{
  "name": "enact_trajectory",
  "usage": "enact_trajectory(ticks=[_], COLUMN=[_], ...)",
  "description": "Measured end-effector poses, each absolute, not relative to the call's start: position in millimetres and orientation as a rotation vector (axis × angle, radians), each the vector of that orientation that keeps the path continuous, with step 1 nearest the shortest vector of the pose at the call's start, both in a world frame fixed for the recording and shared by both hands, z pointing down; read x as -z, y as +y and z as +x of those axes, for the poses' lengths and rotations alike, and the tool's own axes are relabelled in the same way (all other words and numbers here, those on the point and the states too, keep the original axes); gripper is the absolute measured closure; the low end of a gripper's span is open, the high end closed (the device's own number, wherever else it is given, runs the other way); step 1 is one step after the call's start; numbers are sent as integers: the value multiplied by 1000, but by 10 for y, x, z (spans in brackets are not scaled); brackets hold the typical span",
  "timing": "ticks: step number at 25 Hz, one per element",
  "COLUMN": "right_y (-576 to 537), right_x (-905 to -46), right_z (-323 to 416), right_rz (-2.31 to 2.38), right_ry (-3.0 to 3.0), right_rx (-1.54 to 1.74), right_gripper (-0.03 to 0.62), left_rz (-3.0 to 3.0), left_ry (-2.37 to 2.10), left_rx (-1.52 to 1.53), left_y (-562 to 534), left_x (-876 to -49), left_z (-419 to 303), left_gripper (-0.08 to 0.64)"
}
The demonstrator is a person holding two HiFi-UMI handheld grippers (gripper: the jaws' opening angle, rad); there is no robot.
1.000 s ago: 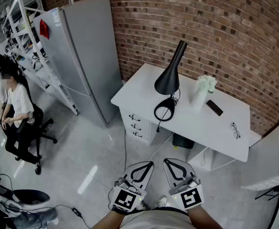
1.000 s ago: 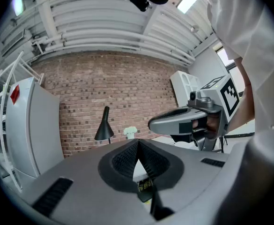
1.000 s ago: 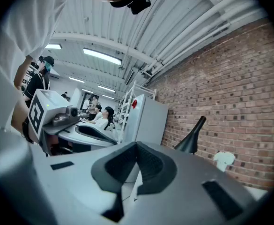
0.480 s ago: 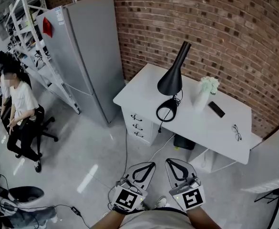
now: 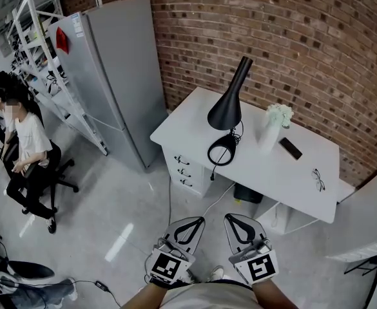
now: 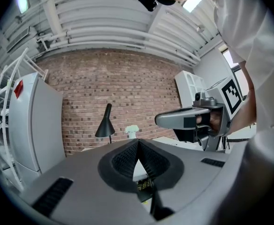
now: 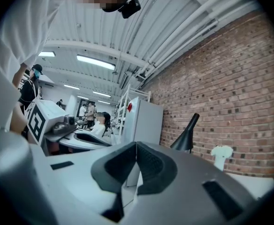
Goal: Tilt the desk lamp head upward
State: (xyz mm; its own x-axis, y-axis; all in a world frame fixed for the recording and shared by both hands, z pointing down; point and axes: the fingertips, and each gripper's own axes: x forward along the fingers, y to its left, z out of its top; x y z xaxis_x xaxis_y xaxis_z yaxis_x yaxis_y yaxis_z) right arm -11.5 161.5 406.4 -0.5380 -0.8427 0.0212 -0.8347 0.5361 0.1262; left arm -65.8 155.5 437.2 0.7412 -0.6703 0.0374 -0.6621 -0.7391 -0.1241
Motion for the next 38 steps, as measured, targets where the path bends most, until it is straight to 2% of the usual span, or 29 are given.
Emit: enact_trajectory(ticks=[15,38], right_y=[1677,1609], right_x=[-4006,-4250], right_z=[609,767], right_rz=[1406,1382], right_ry=[-2762,-2772], right_rx=[157,86], right_gripper=[575,575], left_rz=[-2809,-2845], left_ry=[1217,1225], left_rx=[122,151], left_y=[1643,1549], left_x=[-4423,-4668], left_z=[-68,138], left_gripper=[554,554])
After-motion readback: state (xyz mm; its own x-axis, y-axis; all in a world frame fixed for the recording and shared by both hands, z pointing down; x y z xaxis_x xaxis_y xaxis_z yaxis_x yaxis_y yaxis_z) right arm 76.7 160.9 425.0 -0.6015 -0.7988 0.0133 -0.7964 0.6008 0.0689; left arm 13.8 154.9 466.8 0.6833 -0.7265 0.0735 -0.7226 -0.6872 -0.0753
